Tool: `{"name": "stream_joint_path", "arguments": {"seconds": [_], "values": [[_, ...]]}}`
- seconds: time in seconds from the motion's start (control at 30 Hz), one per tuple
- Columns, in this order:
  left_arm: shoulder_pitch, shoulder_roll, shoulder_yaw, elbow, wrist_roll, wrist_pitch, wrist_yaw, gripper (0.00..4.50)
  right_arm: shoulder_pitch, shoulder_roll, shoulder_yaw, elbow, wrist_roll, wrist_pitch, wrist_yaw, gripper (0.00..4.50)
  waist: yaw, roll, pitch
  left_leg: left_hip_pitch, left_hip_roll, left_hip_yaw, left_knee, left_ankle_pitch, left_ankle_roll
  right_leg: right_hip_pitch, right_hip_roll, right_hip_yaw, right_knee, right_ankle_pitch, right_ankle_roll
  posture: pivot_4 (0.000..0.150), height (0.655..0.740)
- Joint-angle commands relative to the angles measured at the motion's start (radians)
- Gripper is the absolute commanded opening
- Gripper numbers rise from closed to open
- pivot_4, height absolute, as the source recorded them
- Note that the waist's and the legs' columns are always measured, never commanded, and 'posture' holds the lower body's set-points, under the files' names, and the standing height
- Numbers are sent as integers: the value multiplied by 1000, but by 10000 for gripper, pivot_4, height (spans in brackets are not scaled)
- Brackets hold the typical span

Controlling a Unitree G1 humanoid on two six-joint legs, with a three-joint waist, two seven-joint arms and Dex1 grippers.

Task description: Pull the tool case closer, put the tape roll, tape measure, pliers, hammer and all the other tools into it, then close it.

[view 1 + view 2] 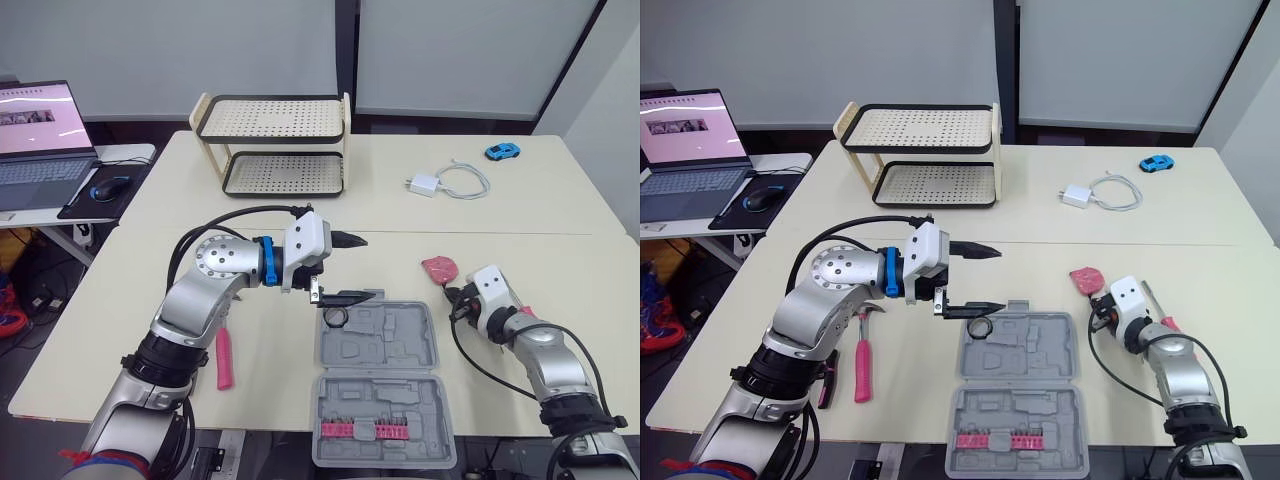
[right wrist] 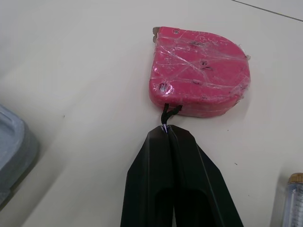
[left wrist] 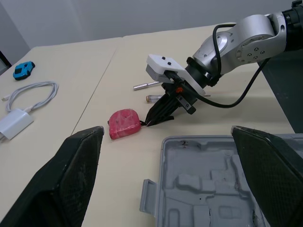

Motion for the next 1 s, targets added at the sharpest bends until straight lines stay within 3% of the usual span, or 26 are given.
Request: {"name": "stream_joint_path", "arguments": {"seconds": [0.03,0.23,0.7,1.0], "values": [[13,14,-6,-64,-26,20,-26,45000,50,-14,-16,-52,8,21,1,319,0,0,0,0,0,0,0,0,0,0,0,0,0,0,0,1500,7400],[66,37,-12,-104,-37,35,-57,45000,198,-33,-51,-255,65,101,18,319,3,0,0,0,0,-1,0,0,0,0,0,0,0,0,0,1500,7400],[143,88,-12,-226,-131,148,-106,45000,704,-34,-115,-777,165,275,-12,319,7,1,-1,0,2,-2,-1,-3,4,0,3,1,-1,0,0,1500,7400],[160,132,-45,-281,-184,228,-149,45000,876,1,-112,-923,184,328,-56,319,8,1,-1,0,2,-2,-1,-3,5,0,3,1,-1,0,0,1500,7400]]}}
